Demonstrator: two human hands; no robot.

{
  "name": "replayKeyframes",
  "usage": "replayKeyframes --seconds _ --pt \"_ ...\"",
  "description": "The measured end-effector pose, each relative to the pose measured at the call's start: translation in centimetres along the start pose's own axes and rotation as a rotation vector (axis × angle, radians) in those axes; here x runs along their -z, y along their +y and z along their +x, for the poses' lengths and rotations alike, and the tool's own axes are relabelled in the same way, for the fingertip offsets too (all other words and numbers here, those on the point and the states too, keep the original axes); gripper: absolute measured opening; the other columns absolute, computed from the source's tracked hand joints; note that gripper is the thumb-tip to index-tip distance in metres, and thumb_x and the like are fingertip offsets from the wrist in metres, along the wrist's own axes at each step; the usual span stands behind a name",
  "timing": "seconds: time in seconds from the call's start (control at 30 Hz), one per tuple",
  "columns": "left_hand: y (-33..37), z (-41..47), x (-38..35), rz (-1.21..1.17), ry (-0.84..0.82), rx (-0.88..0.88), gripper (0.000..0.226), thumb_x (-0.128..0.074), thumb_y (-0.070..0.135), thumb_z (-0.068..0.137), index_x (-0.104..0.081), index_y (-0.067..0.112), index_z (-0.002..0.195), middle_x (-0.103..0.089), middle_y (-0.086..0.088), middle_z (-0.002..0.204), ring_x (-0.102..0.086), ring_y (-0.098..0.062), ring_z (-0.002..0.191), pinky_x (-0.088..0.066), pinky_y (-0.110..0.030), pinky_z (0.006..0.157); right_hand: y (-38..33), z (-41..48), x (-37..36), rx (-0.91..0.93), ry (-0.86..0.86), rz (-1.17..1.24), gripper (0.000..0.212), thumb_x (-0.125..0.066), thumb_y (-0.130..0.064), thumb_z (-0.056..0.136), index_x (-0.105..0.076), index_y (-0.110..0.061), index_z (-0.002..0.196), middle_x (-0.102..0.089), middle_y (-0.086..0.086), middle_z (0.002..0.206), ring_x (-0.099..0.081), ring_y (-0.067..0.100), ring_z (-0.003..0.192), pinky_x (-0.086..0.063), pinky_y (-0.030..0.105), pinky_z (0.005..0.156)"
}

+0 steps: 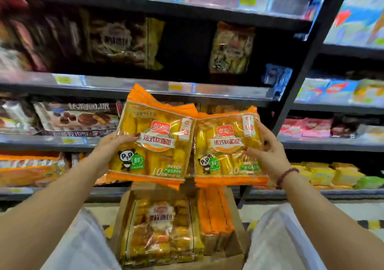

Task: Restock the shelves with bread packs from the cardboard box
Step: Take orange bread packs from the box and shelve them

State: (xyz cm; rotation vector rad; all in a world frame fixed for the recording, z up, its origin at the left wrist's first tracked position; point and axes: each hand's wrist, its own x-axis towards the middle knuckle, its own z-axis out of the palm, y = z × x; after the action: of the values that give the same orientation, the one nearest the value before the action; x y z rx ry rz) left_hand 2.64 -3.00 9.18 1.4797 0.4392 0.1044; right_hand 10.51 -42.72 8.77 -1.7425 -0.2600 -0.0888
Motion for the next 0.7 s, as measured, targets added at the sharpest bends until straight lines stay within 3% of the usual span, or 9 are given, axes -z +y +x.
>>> replayKeyframes --seconds 0.13,0.23,0.33,0.5,0.6,0.7 --pt "4.6 0.2 -1.0 -0.057 0.004 -0.130 0.032 -0.080 0.027 0.070 -0.069 0.019 0.099 -0.076 -0.011 0.092 -0.069 -0.036 0.094 -0.055 -0.051 0.087 -4.4 1.9 1.3 0.090 0.034 0.074 0.082 -0.067 0.013 0.077 -0.046 -0.040 0.135 -0.060 -0.003 0.126 -0.066 0.014 0.102 -0.056 0.025 0.072" --pt "7.1 0.6 -1.7 -0.087 -0.052 -0.156 0.053 -0.080 0.033 0.066 -0.067 0.014 0.114 -0.075 -0.015 0.101 -0.072 -0.035 0.090 -0.058 -0.049 0.081 -6.7 3.3 2.1 0.120 0.088 0.139 0.081 -0.067 0.013 0.076 -0.044 -0.031 0.140 -0.061 0.004 0.125 -0.069 0.012 0.095 -0.056 0.025 0.070" --pt "8.6 1.4 -2.5 -0.102 -0.081 -0.173 0.074 -0.088 0.042 0.055 -0.064 0.014 0.119 -0.075 -0.014 0.104 -0.073 -0.035 0.091 -0.058 -0.050 0.081 -8.2 4.7 3.0 0.117 0.095 0.184 0.080 -0.065 0.013 0.078 -0.043 -0.033 0.140 -0.061 0.003 0.122 -0.069 0.011 0.092 -0.057 0.026 0.068" --pt "11.2 3.5 -3.7 -0.088 -0.033 -0.131 0.050 -0.073 0.043 0.079 -0.064 0.013 0.118 -0.075 -0.016 0.102 -0.072 -0.038 0.095 -0.056 -0.052 0.085 -9.6 8.3 4.3 0.090 0.068 0.242 0.080 -0.068 0.004 0.077 -0.043 -0.041 0.137 -0.059 0.000 0.124 -0.066 0.018 0.101 -0.059 0.036 0.070" --pt "13.1 5.3 -4.2 -0.047 -0.009 -0.114 0.050 -0.073 0.046 0.079 -0.065 0.012 0.116 -0.075 -0.017 0.102 -0.071 -0.038 0.095 -0.057 -0.052 0.084 -10.2 10.8 4.9 0.072 0.039 0.293 0.092 -0.087 -0.021 0.056 -0.046 -0.044 0.135 -0.060 0.002 0.126 -0.066 0.023 0.105 -0.058 0.041 0.074" --pt "14.8 8.4 -4.6 -0.018 0.048 -0.110 0.068 -0.078 0.057 0.067 -0.066 0.013 0.117 -0.072 -0.018 0.112 -0.069 -0.039 0.102 -0.054 -0.058 0.090 -10.5 13.9 5.3 0.081 0.077 0.308 0.080 -0.072 0.001 0.075 -0.044 -0.041 0.137 -0.058 0.006 0.126 -0.065 0.024 0.105 -0.058 0.035 0.069"
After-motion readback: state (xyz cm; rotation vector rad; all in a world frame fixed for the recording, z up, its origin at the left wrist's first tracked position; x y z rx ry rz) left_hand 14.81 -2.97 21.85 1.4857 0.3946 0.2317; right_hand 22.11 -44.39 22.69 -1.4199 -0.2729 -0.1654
